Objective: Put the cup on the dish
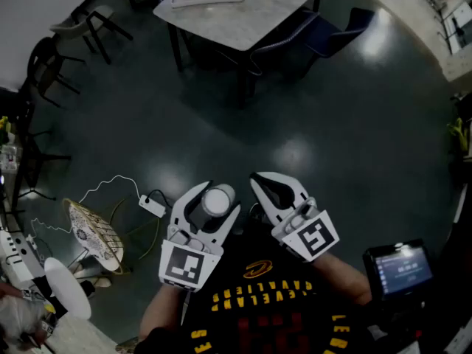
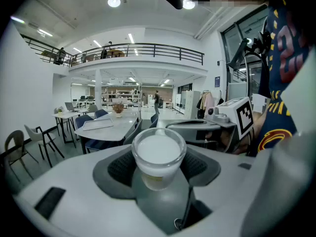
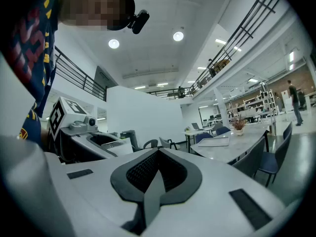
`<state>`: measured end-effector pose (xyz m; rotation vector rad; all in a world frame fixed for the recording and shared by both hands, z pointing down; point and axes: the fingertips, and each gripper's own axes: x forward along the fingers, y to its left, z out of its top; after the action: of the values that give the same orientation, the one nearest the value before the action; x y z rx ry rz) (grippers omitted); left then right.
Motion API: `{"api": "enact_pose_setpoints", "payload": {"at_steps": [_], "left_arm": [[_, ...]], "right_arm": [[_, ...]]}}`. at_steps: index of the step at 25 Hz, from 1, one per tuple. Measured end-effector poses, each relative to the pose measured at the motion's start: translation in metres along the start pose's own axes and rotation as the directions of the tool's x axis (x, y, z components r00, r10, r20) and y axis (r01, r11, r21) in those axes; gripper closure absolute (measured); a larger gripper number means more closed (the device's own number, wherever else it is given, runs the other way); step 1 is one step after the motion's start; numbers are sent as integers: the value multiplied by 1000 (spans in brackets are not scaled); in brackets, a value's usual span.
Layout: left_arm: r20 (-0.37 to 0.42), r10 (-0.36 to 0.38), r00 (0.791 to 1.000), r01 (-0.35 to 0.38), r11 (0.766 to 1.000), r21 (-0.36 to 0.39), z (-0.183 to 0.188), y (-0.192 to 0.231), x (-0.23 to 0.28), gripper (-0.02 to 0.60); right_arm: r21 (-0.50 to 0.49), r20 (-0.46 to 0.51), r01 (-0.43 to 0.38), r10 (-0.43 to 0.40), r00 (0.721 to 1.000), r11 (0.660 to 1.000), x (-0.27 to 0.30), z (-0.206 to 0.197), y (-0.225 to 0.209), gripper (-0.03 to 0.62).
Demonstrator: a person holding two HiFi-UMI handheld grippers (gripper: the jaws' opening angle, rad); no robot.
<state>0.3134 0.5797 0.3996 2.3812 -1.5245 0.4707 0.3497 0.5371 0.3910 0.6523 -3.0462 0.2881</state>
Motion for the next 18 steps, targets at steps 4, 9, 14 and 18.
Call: {"api": "enact_pose_setpoints", "payload": {"at_steps": [4,9,14,18], "left_arm": [[-4,-7,1000,7,1000,-15,-3,-25,-3,319],[8,-13,1000,13,1000,-18,1,-43,-5,319],[17,-9,1000,10,1000,-17,19,-26,-13,319],[6,-15,1000,15,1000,-3,23,-5,-13,319]], "right_arm": [[-11,3,-4,5,1000,1000,-25,1,2,588],[6,24,-29,29,999,1000,-42,1,7,588],[25,-24,-80,81,996,996,-41,-12,20,578],[-16,-46,-120,119,992,993,-27,-15,26,484]]}}
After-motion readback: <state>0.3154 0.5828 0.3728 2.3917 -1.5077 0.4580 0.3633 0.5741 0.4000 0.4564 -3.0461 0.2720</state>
